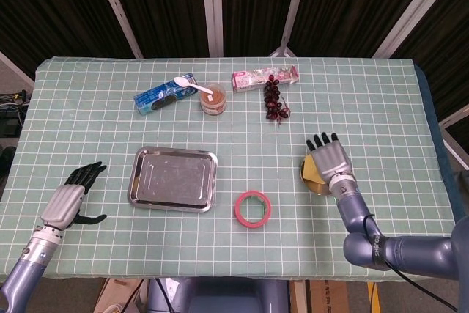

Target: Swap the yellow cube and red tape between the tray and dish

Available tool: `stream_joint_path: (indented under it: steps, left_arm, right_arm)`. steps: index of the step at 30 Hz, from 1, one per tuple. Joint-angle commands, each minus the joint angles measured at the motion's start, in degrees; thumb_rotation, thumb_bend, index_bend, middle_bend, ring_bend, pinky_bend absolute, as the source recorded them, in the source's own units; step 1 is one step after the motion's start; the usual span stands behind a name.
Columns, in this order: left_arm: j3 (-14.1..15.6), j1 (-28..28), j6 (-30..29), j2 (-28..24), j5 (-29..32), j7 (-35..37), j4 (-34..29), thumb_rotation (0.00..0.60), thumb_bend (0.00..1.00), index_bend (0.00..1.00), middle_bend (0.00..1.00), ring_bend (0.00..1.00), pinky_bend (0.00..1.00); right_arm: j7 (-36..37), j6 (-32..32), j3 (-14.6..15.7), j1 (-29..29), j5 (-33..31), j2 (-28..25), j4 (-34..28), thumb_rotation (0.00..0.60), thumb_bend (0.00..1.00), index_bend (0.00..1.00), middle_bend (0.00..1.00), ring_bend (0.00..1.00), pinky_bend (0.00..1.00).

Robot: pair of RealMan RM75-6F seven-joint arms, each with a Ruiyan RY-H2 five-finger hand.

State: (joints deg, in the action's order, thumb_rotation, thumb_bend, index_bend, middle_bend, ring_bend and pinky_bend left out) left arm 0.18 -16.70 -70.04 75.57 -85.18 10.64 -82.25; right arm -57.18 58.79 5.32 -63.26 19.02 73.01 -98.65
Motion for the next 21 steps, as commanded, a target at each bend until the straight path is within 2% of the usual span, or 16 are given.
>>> stream_joint_path:
  steps: [1,9,16,21]
  left_arm:
    - [0.0,0.03,-0.19,-0.08,-0.13,-0.1,-0.14,0.6,0.03,0.0,0.01,0.0,0.0]
    - [-0.08,-0.08,-0.51,-0.62,-0.5,-0.39,-1.27,0.6,0.03,0.0,0.01,0.0,0.0]
    - [-0.32,-1.09,-0.14,-0.81,-1.38,-2.13,-3.18,0.6,0.03,0.0,0.01,0.0,0.0]
    - [-0.6,-2.31,1.01,-0.68,-1.73,-3.61,-4.84,0.6,0.03,0.0,0.01,0.0,0.0]
  right_arm:
    - [1.06,0.84,-0.15,0.57,2.39,-0.46,-0.37,0.6,0.22,0.0,0.0,0.0,0.05]
    - [1.4,4.66,-0.43,1.69,7.23,-4.8,-5.25,0.6,0.22,0.0,0.0,0.0,0.04]
    - [-0.13,11.26,-0.57,3.0,11.55,-11.93,-13.84,0.6,0.22,0.0,0.0,0.0,0.04]
    - [4.37,15.39,0.21,7.38,18.19,-17.55,-17.67,0.6,0.22,0.0,0.0,0.0,0.04]
